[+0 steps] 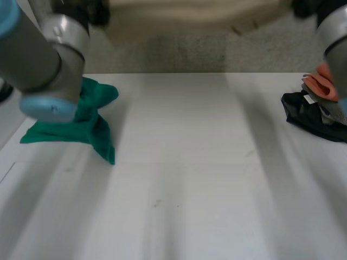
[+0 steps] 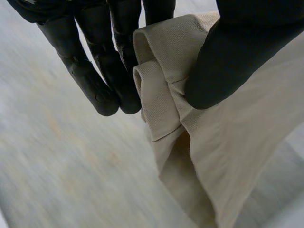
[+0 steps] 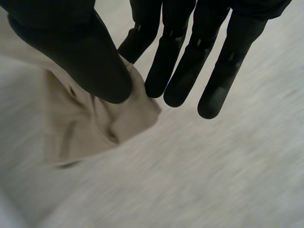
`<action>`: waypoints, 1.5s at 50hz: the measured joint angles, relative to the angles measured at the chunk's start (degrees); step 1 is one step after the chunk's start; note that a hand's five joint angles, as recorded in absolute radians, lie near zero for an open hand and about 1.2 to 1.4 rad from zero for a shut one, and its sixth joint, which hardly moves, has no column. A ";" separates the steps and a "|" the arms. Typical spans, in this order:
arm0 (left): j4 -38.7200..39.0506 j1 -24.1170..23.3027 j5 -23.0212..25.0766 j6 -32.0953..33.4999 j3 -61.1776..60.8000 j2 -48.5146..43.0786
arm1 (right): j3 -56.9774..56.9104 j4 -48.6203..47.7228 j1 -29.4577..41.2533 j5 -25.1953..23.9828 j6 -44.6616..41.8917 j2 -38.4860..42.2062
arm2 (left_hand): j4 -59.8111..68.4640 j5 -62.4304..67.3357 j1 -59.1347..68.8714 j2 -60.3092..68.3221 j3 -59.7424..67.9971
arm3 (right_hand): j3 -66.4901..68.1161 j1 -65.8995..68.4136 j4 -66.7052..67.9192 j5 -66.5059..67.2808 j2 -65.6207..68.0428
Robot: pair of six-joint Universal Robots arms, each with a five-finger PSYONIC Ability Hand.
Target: Fold the laundry.
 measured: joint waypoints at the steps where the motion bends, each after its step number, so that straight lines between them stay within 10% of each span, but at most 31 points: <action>1: 0.04 -0.02 0.25 -0.23 -1.57 -0.13 | 0.86 0.62 0.09 -0.24 -0.05 0.59 | 0.00 0.00 0.00 0.00 0.00 | 0.00 0.00 0.00 0.00 0.03; 17: -1.12 -2.69 -1.77 -0.09 -33.11 -7.00 | 22.89 5.81 0.00 -2.04 -7.72 13.41 | 0.00 0.00 0.00 0.03 0.00 | 0.00 0.55 0.00 0.21 0.05; 34: -19.97 -7.03 -2.67 6.22 -46.05 9.07 | 32.30 39.25 -4.20 -0.69 -22.10 -2.68 | -0.98 -0.60 -0.39 -1.27 -1.20 | 0.00 0.55 0.00 0.21 0.05; 43: -22.22 -7.33 -1.73 8.28 -45.90 11.12 | 35.22 42.35 -5.93 -3.72 -25.37 -6.26 | -53.33 -51.49 -50.73 -53.13 -52.49 | 0.00 0.55 0.01 0.21 0.37; 59: -9.95 -0.21 13.36 9.00 -28.91 -1.09 | 40.86 29.48 -5.47 -4.44 -21.84 -5.77 | -46.09 -44.06 -42.42 -46.30 -45.87 | 0.00 0.91 0.00 0.81 0.37; 68: -15.89 -0.55 14.02 13.57 -13.13 -15.01 | 41.90 28.15 -4.58 -4.27 -21.68 -4.73 | -39.66 -37.67 -36.02 -40.04 -39.50 | 0.00 0.91 0.01 0.81 0.37; 75: -17.63 -1.08 12.25 17.95 -6.01 -21.68 | 42.28 28.07 -4.26 -4.04 -21.69 -4.26 | -12.80 -11.27 -6.23 -11.88 -11.65 | 0.01 0.91 0.01 0.81 0.37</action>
